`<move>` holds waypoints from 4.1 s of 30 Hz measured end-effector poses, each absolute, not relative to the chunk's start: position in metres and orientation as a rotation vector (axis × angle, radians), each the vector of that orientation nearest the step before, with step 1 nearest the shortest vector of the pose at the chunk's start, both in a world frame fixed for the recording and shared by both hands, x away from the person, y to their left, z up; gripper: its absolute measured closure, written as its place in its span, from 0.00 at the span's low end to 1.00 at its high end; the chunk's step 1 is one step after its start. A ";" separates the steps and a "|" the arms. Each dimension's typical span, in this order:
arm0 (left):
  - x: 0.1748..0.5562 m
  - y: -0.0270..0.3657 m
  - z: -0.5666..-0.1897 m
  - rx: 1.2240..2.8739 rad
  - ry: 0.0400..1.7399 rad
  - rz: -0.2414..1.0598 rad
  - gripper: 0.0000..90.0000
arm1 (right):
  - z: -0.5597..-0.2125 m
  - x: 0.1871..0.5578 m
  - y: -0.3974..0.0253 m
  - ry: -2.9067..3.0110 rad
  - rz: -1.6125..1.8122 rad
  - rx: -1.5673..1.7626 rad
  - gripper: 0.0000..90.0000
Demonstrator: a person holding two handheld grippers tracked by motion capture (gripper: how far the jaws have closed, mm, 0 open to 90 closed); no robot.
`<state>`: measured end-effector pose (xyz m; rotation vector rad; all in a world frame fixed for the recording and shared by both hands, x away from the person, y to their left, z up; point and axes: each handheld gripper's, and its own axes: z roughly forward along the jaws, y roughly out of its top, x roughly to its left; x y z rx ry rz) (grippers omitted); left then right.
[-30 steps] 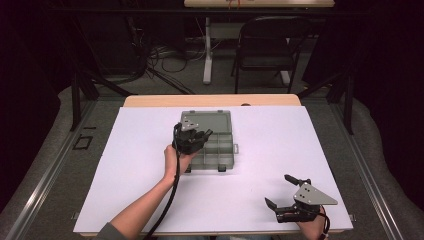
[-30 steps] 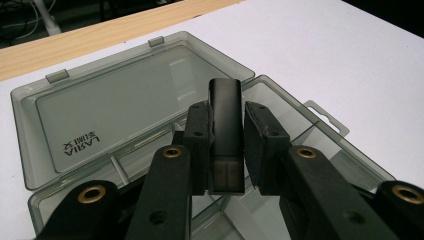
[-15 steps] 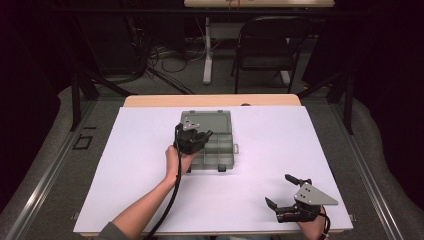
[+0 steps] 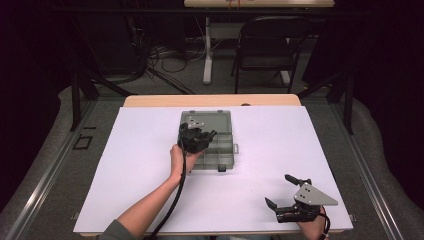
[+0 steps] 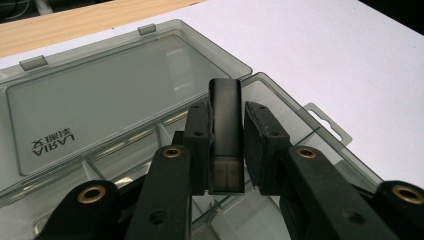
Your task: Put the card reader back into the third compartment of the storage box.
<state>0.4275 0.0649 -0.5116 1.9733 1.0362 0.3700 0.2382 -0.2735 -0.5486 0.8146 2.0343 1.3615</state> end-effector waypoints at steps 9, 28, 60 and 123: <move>0.432 0.062 -0.514 1.966 1.070 0.355 0.81 | -0.549 0.238 -0.273 2.037 1.363 0.817 0.01; 0.417 0.075 -0.502 2.017 0.959 0.357 0.12 | -0.548 0.238 -0.274 2.031 1.366 0.820 0.01; 0.351 0.149 -0.485 2.065 0.839 0.417 0.11 | -0.547 0.239 -0.273 2.046 1.358 0.818 0.01; 0.236 0.242 -0.551 1.831 0.786 0.603 0.11 | -0.546 0.237 -0.275 2.053 1.357 0.844 0.01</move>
